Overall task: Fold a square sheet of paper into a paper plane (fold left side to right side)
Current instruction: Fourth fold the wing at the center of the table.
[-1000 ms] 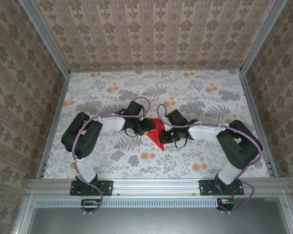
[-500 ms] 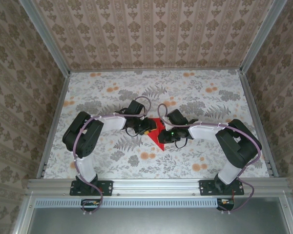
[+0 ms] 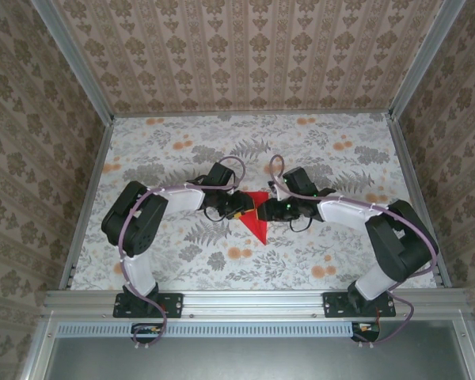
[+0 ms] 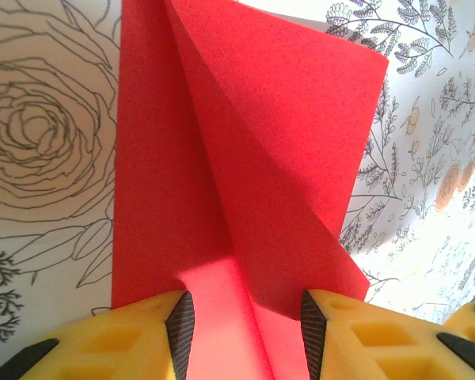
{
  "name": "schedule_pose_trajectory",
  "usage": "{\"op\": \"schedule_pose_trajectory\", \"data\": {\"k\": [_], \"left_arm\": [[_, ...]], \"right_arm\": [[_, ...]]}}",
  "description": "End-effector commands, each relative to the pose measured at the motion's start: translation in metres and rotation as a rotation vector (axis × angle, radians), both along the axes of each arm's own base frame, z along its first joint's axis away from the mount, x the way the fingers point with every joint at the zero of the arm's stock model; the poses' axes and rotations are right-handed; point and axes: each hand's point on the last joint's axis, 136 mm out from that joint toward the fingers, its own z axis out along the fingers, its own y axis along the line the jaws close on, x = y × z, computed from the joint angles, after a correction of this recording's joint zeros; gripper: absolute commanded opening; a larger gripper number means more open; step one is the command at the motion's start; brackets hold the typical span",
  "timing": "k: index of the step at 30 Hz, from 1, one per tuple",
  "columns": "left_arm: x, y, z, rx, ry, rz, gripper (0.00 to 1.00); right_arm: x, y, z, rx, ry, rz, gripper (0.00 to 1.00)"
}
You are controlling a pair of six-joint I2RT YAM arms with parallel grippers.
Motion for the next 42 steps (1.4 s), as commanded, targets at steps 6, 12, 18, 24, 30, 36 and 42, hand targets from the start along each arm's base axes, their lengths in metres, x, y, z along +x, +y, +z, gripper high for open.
{"op": "schedule_pose_trajectory", "data": {"k": [6, 12, 18, 24, 30, 36, 42], "left_arm": [[-0.007, 0.010, -0.017, 0.066, 0.052, 0.022, 0.44], [-0.007, 0.010, -0.016, 0.065, 0.049, 0.022, 0.44], [-0.008, 0.010, -0.016, 0.066, 0.052, 0.021, 0.44], [-0.007, 0.010, -0.016, 0.066, 0.051, 0.020, 0.44], [-0.008, 0.011, -0.016, 0.070, 0.051, 0.020, 0.44], [-0.008, 0.011, -0.016, 0.071, 0.053, 0.020, 0.44], [-0.008, 0.011, -0.017, 0.073, 0.055, 0.020, 0.44]], "right_arm": [[0.012, 0.008, 0.001, 0.121, 0.051, -0.017, 0.49], [0.015, 0.016, -0.009, 0.129, 0.079, -0.010, 0.47], [0.013, 0.023, -0.019, 0.127, 0.104, -0.001, 0.40], [0.012, 0.023, -0.026, 0.110, 0.124, -0.001, 0.29], [0.011, 0.015, -0.030, 0.043, 0.115, -0.008, 0.09], [0.012, 0.006, -0.034, -0.020, 0.105, -0.021, 0.00], [0.013, -0.003, -0.038, -0.083, 0.098, -0.031, 0.00]]}}
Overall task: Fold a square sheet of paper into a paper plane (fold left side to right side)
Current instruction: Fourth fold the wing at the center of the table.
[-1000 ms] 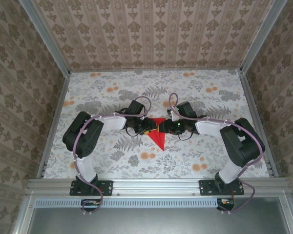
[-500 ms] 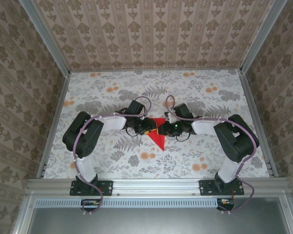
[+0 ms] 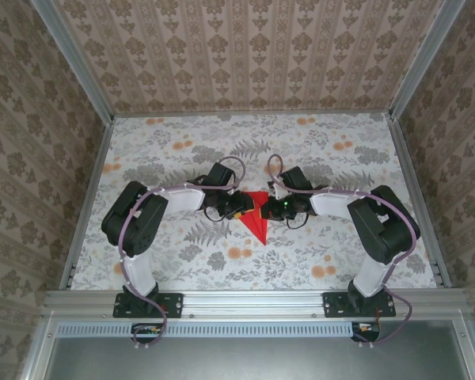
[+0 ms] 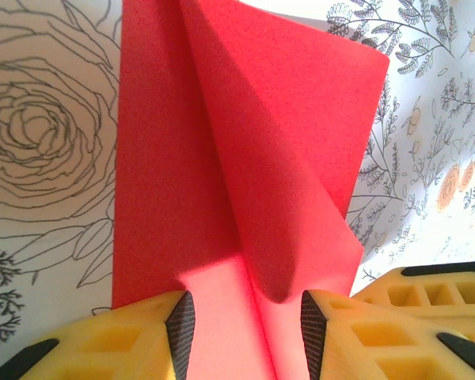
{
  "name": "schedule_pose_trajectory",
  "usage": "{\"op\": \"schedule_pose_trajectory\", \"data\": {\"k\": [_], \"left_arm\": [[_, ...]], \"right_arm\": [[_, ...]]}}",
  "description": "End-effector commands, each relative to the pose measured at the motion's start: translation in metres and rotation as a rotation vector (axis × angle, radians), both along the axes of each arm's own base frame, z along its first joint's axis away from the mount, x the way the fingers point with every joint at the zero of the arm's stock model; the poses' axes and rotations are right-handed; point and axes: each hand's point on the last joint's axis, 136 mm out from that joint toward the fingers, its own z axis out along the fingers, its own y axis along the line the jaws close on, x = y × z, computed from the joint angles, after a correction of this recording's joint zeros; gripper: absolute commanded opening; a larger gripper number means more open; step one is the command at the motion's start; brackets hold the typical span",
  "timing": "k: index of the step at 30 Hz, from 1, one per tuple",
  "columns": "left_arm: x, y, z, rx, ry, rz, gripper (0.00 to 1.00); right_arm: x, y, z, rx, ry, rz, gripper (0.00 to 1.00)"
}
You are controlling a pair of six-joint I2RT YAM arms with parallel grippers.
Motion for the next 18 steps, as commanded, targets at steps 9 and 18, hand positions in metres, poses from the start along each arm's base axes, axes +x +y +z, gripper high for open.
{"op": "schedule_pose_trajectory", "data": {"k": [9, 18], "left_arm": [[-0.009, 0.011, -0.017, 0.071, 0.057, 0.015, 0.44], [-0.009, 0.011, -0.017, 0.073, 0.058, 0.016, 0.44]], "right_arm": [[0.002, -0.008, -0.005, -0.080, -0.007, 0.002, 0.00], [0.003, -0.011, -0.010, -0.103, 0.000, -0.001, 0.00]]}}
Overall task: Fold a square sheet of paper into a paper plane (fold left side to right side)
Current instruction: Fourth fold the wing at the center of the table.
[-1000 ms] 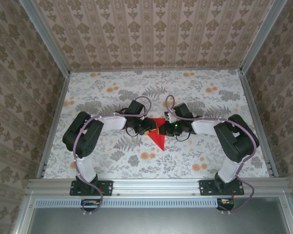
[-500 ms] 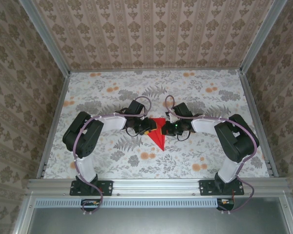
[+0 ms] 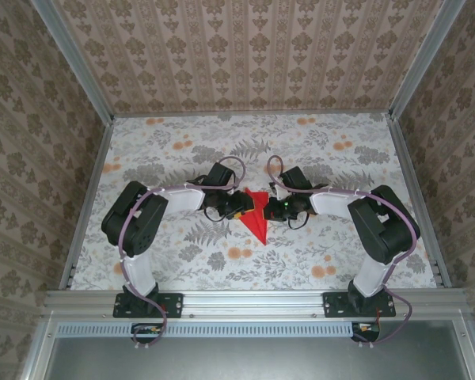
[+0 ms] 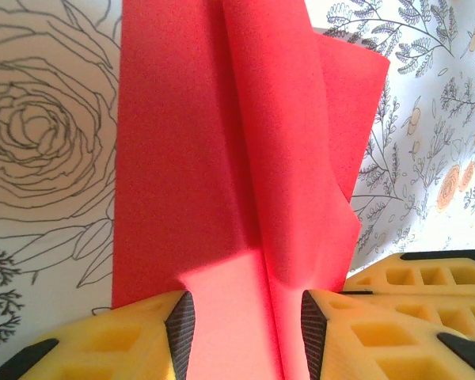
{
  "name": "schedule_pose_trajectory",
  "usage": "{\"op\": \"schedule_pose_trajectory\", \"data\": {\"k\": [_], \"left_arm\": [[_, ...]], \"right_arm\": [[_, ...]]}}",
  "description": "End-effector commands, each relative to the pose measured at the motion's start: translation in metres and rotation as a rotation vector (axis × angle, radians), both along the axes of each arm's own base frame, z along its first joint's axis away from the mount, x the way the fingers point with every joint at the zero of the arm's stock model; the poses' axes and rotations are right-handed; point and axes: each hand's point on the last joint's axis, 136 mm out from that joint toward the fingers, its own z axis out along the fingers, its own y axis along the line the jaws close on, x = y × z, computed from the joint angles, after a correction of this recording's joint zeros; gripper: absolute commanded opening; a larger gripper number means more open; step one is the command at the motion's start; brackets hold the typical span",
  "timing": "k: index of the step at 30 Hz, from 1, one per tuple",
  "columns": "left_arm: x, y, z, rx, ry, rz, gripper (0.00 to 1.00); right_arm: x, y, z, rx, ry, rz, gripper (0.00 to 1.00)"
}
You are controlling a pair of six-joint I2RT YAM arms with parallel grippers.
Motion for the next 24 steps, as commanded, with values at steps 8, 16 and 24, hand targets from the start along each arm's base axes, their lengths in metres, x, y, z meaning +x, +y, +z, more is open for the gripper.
{"op": "schedule_pose_trajectory", "data": {"k": [8, 16, 24], "left_arm": [[-0.0092, 0.0110, -0.0166, 0.074, 0.057, 0.015, 0.44], [-0.0090, 0.0112, -0.0163, 0.075, 0.056, 0.016, 0.44], [-0.0097, 0.0114, -0.0166, 0.077, 0.058, 0.014, 0.44]], "right_arm": [[0.0040, -0.0014, -0.0088, -0.044, 0.010, 0.004, 0.00], [0.0039, -0.0058, -0.0102, -0.071, 0.006, -0.001, 0.00], [0.0020, -0.0091, -0.0055, -0.078, -0.011, -0.004, 0.00]]}}
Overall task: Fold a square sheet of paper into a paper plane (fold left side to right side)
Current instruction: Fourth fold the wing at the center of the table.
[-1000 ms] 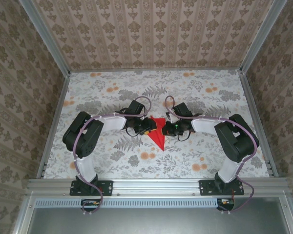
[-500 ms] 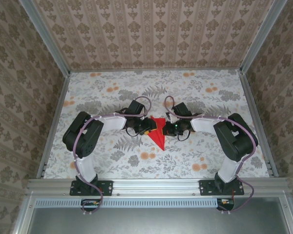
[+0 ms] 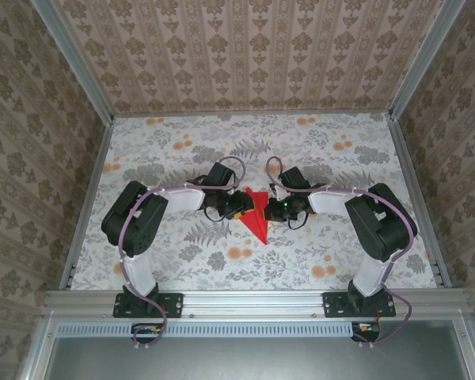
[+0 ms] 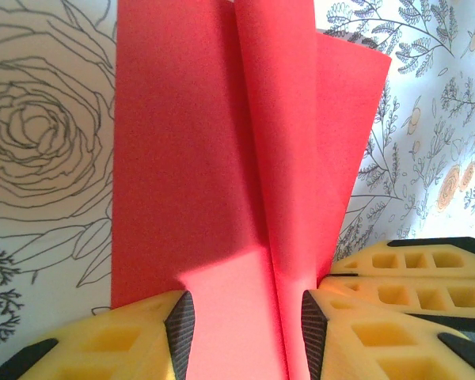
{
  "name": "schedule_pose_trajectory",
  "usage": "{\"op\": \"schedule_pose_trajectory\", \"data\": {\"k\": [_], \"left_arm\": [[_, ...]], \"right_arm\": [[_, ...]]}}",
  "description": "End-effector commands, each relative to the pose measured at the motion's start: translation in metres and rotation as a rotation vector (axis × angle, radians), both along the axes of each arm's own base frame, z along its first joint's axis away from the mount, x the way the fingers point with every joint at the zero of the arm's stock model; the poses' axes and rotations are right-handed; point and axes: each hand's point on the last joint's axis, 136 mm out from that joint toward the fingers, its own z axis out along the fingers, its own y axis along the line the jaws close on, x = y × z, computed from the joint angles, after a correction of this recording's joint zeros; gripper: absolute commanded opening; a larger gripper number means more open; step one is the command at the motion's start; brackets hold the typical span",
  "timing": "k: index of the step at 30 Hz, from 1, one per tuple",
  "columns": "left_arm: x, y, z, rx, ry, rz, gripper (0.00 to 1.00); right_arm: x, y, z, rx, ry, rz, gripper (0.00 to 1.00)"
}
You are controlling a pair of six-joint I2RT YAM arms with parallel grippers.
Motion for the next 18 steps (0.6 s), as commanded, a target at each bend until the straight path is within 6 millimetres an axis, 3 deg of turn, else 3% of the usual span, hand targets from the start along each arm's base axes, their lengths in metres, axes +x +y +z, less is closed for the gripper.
{"op": "schedule_pose_trajectory", "data": {"k": [1, 12, 18], "left_arm": [[-0.009, 0.011, -0.017, 0.077, 0.056, 0.014, 0.44], [-0.009, 0.011, -0.017, 0.077, 0.057, 0.014, 0.44], [-0.009, 0.011, -0.016, 0.077, 0.056, 0.011, 0.44]], "right_arm": [[0.001, -0.004, 0.005, -0.032, -0.026, 0.007, 0.00], [0.002, -0.001, 0.017, -0.001, -0.067, 0.014, 0.00], [0.001, -0.002, 0.009, -0.018, -0.039, 0.013, 0.00]]}}
